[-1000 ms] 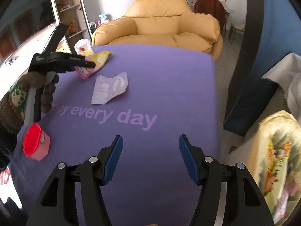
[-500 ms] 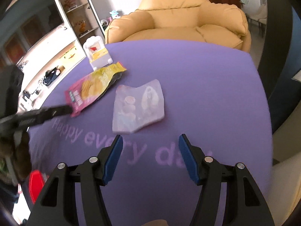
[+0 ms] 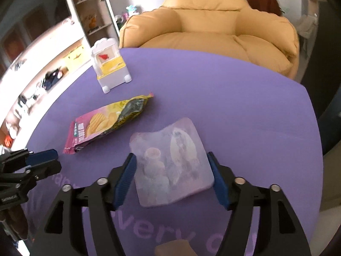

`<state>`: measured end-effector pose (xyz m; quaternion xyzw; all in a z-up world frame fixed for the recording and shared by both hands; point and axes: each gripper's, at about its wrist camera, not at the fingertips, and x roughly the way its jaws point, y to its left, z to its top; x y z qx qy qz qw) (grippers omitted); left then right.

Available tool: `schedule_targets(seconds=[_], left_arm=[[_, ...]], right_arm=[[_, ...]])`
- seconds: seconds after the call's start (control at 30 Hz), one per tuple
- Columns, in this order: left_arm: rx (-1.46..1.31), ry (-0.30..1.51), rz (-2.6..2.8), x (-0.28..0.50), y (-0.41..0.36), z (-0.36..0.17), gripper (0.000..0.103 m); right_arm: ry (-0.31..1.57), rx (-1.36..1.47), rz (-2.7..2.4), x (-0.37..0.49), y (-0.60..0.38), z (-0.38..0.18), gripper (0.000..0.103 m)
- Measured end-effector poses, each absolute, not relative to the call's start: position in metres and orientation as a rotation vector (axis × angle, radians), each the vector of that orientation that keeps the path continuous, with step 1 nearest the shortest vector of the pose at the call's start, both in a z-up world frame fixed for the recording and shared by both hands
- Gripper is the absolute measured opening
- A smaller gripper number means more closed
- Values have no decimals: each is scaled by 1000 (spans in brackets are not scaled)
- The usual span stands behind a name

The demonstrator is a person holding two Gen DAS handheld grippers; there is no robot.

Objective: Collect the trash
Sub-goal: 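Grasp the clear plastic wrapper with the right gripper, then carry both items over the bin while the left gripper releases the chips bag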

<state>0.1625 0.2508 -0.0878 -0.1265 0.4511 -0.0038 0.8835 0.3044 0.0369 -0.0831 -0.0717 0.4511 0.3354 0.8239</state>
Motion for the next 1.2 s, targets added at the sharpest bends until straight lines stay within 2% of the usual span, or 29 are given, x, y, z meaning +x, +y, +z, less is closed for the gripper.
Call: schedule_targets(seconds=[0.17, 0.23, 0.33, 0.47, 0.53, 0.57, 0.6, 0.67, 0.87, 0.93, 1.03, 1.1, 1.2], left_arm=[[-259, 915, -38, 164, 251, -82, 39], [-244, 882, -83, 169, 250, -76, 45], [-206, 839, -123, 181, 248, -69, 46], [-170, 846, -140, 210, 245, -69, 47], [-137, 866, -121, 227, 241, -72, 47], [-123, 872, -106, 235, 240, -74, 47], [-112, 882, -92, 242, 240, -76, 47], [-87, 910, -53, 258, 238, -81, 47], [-77, 971, -34, 269, 230, -91, 46], [-109, 985, -35, 267, 228, -90, 28], [-127, 989, -61, 263, 219, -86, 13], [-116, 979, -69, 259, 209, -80, 8], [-115, 948, -91, 249, 190, -64, 7]], right_arm=[[944, -267, 695, 299, 50, -83, 71], [928, -222, 700, 298, 42, -85, 71], [903, -209, 671, 295, 29, -85, 67], [857, -206, 647, 285, 5, -80, 55], [821, -227, 632, 279, -8, -74, 37], [809, -242, 623, 276, -13, -70, 24], [810, -251, 627, 273, -19, -66, 18], [830, -247, 639, 270, -29, -64, 14], [827, -242, 647, 257, -52, -59, 11], [817, -232, 646, 252, -60, -55, 11], [787, -217, 634, 245, -73, -44, 11], [762, -211, 622, 241, -84, -35, 10], [737, -199, 607, 236, -99, -23, 10]])
